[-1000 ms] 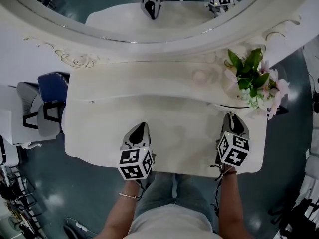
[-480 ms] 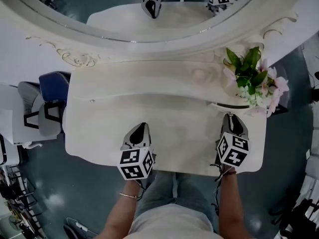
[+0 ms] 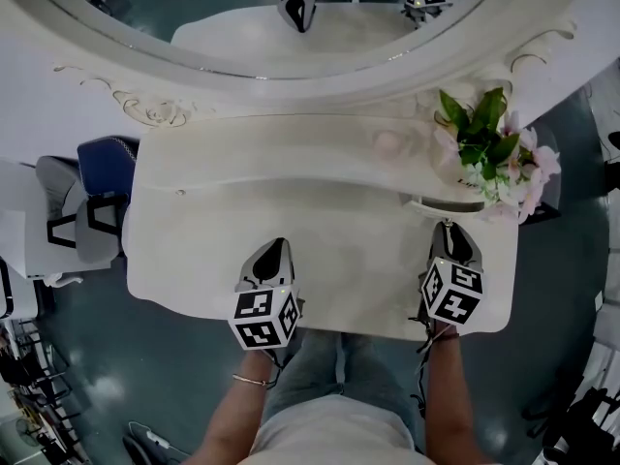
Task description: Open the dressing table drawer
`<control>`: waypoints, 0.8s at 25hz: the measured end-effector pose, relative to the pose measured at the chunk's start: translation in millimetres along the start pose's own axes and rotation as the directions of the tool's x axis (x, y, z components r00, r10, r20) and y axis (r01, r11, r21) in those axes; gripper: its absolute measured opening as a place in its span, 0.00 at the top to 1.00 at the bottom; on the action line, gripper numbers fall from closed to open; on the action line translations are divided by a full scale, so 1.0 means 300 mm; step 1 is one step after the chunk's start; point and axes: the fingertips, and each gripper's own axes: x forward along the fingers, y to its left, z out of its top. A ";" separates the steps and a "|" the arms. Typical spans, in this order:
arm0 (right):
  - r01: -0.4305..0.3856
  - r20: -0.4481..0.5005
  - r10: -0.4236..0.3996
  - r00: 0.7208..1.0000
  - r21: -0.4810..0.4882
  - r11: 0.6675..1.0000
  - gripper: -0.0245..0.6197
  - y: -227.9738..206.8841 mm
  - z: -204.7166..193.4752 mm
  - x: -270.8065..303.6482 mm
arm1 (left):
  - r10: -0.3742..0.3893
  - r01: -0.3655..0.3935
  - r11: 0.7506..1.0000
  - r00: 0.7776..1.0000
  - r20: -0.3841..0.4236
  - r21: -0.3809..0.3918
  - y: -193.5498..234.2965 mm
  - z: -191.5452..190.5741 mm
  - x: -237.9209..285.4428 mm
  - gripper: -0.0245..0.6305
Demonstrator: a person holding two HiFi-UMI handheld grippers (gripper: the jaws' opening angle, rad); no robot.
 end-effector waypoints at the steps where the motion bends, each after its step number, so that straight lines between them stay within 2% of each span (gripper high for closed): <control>1: 0.000 0.000 0.000 1.000 -0.001 1.000 0.80 0.000 -0.001 -0.002 | 0.000 0.000 1.000 1.000 0.000 0.000 0.001 -0.001 -0.001 0.93; 20: -0.003 -0.012 0.003 1.000 0.006 1.000 0.80 0.006 -0.031 -0.027 | -0.006 0.006 1.000 1.000 0.001 0.007 -0.006 -0.004 -0.012 0.93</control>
